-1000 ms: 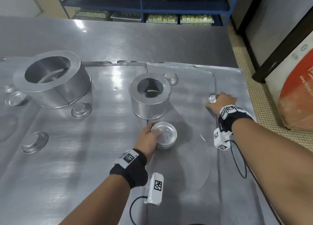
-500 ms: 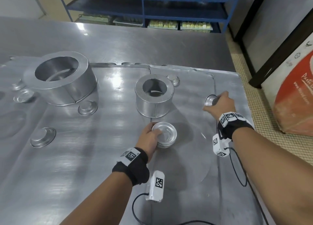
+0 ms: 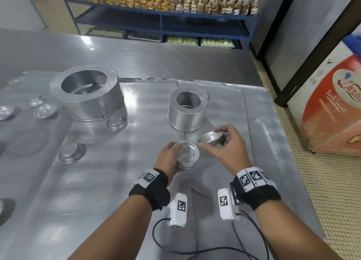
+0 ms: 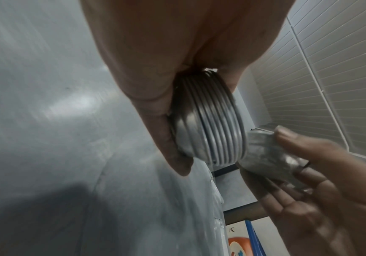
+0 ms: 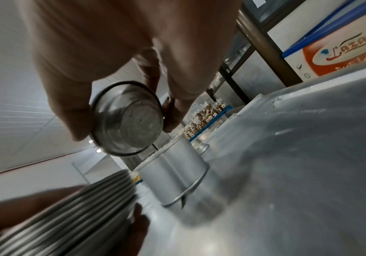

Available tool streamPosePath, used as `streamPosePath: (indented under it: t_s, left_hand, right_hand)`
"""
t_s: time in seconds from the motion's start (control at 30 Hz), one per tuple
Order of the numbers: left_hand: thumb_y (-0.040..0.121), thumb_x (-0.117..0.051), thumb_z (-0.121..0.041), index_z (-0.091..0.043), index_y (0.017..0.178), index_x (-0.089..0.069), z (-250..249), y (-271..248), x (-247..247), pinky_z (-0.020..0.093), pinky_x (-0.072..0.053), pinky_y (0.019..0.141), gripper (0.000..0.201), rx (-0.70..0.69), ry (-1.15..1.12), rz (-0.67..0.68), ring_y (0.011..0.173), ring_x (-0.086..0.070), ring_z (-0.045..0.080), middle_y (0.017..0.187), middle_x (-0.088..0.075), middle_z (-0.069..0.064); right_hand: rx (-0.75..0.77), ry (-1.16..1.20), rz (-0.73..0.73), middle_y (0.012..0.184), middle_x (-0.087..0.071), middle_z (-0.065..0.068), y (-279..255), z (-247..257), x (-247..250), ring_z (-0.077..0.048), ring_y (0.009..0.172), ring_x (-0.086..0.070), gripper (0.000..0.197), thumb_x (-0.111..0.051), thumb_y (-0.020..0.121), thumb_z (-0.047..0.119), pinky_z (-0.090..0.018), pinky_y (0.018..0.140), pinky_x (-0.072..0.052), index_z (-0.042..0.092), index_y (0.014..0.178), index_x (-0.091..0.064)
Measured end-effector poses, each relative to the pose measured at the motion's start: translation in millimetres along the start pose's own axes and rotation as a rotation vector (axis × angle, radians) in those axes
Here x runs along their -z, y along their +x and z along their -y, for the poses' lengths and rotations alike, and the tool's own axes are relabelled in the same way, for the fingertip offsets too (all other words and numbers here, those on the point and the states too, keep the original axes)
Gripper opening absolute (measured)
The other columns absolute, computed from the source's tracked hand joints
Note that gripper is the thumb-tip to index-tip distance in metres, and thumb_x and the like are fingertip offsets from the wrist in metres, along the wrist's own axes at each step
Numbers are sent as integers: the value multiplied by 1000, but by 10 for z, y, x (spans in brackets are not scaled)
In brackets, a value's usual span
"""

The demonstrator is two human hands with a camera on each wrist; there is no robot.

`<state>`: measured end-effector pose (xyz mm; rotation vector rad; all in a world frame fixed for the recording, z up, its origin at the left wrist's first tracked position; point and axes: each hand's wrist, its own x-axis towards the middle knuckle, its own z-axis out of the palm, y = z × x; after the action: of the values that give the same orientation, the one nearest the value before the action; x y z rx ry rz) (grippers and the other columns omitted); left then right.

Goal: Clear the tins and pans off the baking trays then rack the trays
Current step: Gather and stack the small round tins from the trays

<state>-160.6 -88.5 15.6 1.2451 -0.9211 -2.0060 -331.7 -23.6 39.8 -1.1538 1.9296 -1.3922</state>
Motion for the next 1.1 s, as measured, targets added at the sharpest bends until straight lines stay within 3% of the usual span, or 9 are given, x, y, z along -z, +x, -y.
streamPosePath:
  t_s: [0.1, 0.2, 0.43, 0.6, 0.67, 0.73, 0.83, 0.9, 1.1]
  left_hand:
    - [86, -66, -39, -6, 116, -66, -5, -86, 108, 67, -52, 84, 44, 0, -14, 15, 104, -66, 46, 115, -68, 22]
    - [87, -66, -48, -6, 122, -63, -12, -159, 205, 63, -53, 87, 54, -3, -11, 39, 106, -66, 44, 115, -69, 23]
    - [82, -64, -12, -3, 114, -61, 3, -262, 431, 51, -56, 79, 34, -54, 61, 55, 85, -66, 35, 98, -67, 21]
    - [72, -59, -11, -5, 110, -64, 12, -299, 617, 48, -56, 76, 39, -68, 39, 47, 86, -65, 36, 98, -67, 21]
    - [70, -58, -11, -3, 112, -63, 4, -335, 676, 53, -56, 78, 43, -64, 37, 51, 86, -65, 36, 96, -67, 20]
    - [68, -58, -10, 0, 112, -62, 15, -361, 748, 57, -54, 82, 45, -66, 41, 53, 84, -64, 36, 95, -67, 20]
    - [70, -55, -11, 0, 107, -66, 29, -399, 873, 48, -52, 79, 40, -91, 78, 38, 85, -64, 34, 92, -70, 19]
    - [70, -56, -14, -1, 106, -67, 35, -436, 955, 42, -51, 76, 40, -108, 119, 38, 85, -65, 31, 92, -71, 18]
    - [65, -56, -14, 2, 104, -69, -26, -540, 1157, 29, -50, 66, 44, -94, 257, 81, 79, -65, 27, 86, -71, 16]
  right_hand:
    - [11, 100, 44, 102, -70, 10, -264, 83, -177, -7, 93, -69, 55, -97, 55, 23, -22, 83, -55, 19, 98, -62]
    - [9, 136, 89, 109, -71, 13, -456, 135, -340, -7, 97, -70, 52, -96, 57, 20, -29, 87, -58, 19, 99, -65]
    - [-49, 193, 219, 132, -62, 14, -699, 124, -656, -6, 111, -67, 46, -93, 61, 14, -34, 95, -56, 16, 98, -66]
    - [-99, 205, 297, 124, -65, 16, -785, 147, -769, 2, 115, -63, 74, -94, 62, 15, -19, 90, -54, 29, 126, -57]
    - [-131, 205, 287, 124, -64, 17, -779, 156, -834, 3, 113, -63, 67, -89, 70, 17, -17, 90, -53, 26, 129, -58]
    - [-170, 191, 225, 112, -72, 8, -749, 133, -909, -7, 103, -70, 41, -82, 80, 21, -31, 89, -59, 20, 119, -68]
    - [-249, 179, 160, 91, -77, -7, -748, 138, -1005, -27, 85, -75, 8, -76, 84, 11, -47, 73, -63, 16, 90, -78]
    - [-307, 186, 158, 85, -77, -10, -773, 178, -1063, -32, 80, -75, 12, -76, 80, 3, -48, 69, -62, 15, 80, -77]
    - [-382, 133, 159, 77, -76, -10, -867, 221, -1252, -29, 73, -75, 18, -74, 68, -3, -46, 65, -63, 12, 76, -79]
